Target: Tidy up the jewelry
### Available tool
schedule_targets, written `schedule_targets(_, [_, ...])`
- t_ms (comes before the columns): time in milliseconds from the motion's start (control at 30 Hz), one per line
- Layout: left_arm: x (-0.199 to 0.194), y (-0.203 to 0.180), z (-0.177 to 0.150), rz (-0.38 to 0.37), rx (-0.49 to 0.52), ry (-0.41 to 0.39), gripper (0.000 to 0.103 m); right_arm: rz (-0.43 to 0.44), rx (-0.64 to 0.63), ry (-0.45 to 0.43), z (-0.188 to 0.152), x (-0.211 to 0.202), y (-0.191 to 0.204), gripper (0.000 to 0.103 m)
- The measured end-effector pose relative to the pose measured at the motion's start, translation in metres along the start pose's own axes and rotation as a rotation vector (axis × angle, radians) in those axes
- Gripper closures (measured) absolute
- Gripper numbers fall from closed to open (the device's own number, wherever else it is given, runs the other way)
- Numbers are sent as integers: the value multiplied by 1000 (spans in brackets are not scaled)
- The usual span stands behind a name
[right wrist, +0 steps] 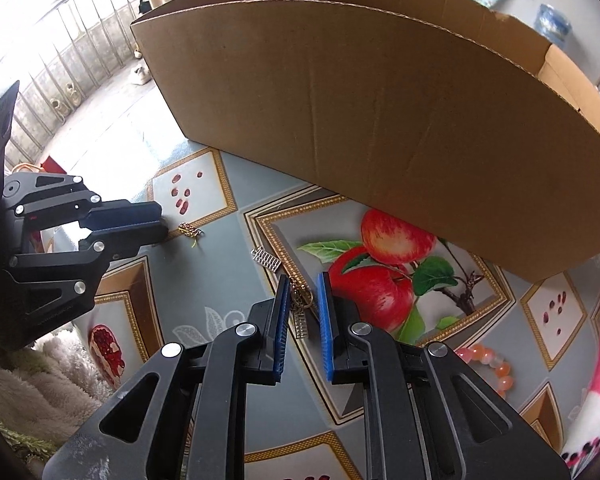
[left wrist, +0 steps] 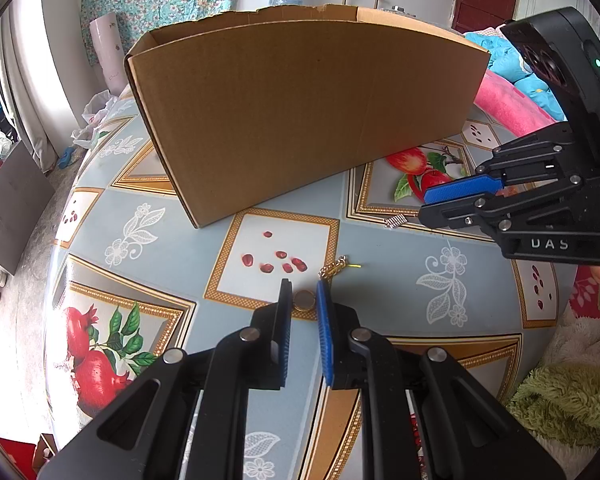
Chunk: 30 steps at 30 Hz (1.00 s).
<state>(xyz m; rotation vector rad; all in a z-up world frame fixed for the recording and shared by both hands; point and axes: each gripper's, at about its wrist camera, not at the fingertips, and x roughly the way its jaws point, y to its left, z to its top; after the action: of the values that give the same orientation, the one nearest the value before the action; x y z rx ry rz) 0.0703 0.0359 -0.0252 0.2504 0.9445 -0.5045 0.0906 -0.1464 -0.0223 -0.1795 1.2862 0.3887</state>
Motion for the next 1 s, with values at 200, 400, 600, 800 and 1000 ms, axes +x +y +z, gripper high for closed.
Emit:
schedule_targets(200, [0,0,1,0,0,-1,91,-15,-11,-7,-2,-2,9,99])
schedule_targets(400, [0,-1,1,0,1,-1,91,-25,-11,-26,-1,-7,9,100])
schedule_targets(600, [0,0,0,-1,0,-2,91,-30,-25,-58,-9,-19,15,100])
schedule_targets(800, [0,0,0,1,0,-2,91,-17,-24,-70,-14,-26,14,100])
schedule_targets(1000, [0,0,0,0,1,-3,91,117,-100,-52,-20,-36,26,84])
